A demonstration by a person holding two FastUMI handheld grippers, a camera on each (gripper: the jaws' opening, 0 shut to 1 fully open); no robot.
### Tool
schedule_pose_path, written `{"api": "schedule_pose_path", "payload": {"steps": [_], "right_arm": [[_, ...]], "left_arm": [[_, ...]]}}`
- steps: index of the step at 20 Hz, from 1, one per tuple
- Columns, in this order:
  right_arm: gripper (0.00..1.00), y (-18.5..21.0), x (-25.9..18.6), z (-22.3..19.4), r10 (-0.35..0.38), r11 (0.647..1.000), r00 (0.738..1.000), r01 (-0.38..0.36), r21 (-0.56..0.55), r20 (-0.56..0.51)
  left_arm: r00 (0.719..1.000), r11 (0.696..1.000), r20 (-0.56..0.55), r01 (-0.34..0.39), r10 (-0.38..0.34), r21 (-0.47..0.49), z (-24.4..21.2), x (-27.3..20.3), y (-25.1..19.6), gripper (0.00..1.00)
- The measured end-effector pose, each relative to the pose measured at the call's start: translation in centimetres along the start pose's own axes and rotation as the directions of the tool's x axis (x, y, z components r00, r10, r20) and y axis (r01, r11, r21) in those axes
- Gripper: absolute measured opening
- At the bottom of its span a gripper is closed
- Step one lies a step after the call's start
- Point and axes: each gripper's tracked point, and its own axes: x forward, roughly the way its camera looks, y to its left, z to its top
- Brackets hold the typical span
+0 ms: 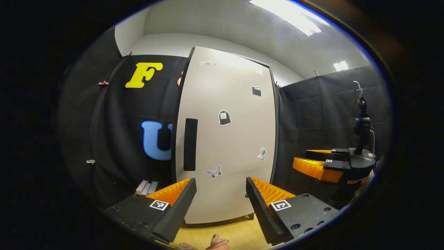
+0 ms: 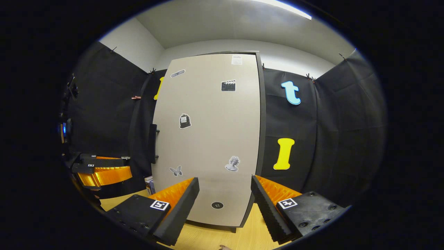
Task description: Open the cabinet door with the right hand, grasp the bottle in the cabinet with the left hand and place it on the coaster, then close the cabinet door with the right hand.
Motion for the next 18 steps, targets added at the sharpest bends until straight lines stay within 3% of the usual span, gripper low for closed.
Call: {"api": "schedule_pose_path", "payload": {"steps": [18], "right_arm": [[0.97,0.31,-1.05,0.06,0.004,1.000,1.000,-0.004,-0.001,0.000]], "left_arm": [[1.000,1.000,-0.003,-0.004,0.004,0.009,0.07,0.46,0.14,0.91]]}}
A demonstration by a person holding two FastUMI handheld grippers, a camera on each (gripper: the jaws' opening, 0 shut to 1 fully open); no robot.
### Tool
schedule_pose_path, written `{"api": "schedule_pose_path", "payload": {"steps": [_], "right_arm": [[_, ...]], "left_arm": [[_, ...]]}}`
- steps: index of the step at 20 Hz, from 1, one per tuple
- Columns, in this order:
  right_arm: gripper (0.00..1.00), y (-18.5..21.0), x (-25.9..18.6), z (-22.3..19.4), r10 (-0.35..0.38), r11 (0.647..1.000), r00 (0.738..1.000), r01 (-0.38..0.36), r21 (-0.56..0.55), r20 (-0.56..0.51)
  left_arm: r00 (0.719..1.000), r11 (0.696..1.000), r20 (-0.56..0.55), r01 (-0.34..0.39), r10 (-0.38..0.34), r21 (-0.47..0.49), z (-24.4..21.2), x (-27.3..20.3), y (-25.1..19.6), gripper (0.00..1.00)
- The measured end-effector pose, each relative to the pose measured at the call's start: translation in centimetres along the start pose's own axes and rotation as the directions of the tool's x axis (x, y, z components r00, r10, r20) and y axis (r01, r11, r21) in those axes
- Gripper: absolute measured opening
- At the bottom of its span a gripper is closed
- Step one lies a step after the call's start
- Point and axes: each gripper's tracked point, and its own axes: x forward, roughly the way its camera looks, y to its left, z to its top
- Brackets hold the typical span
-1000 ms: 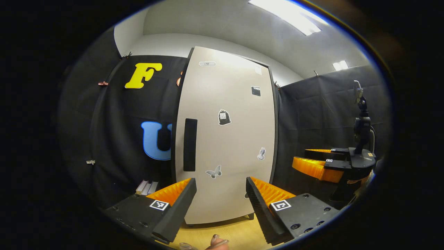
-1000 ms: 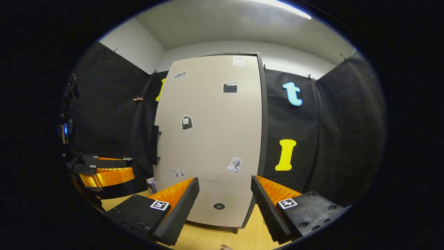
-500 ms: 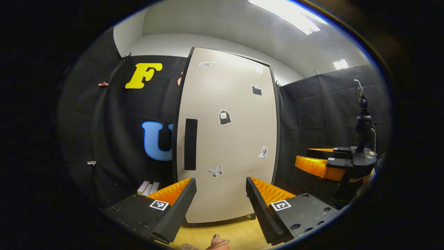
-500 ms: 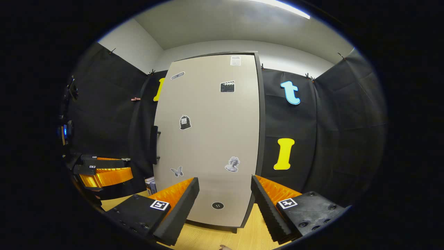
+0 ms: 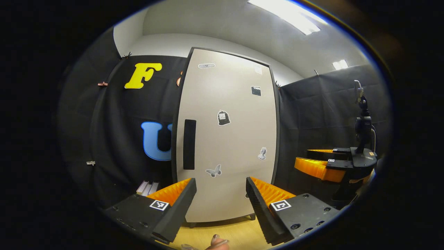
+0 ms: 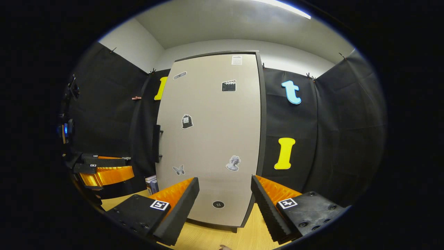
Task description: Open the cabinet door with the right hand, grasp the bottle in the cabinet with the left hand and place it on the coaster, then close the cabinet door with the right hand.
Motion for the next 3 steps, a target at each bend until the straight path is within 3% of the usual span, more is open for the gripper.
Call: {"api": "schedule_pose_path", "payload": {"steps": [3], "right_arm": [[0.97,0.25,-0.05,-0.12,0.007,1.000,1.000,-0.007,-0.004,-0.004]], "left_arm": [[1.000,1.000,-0.006,-0.007,0.007,0.000,0.01,0.03,0.08,0.91]]}}
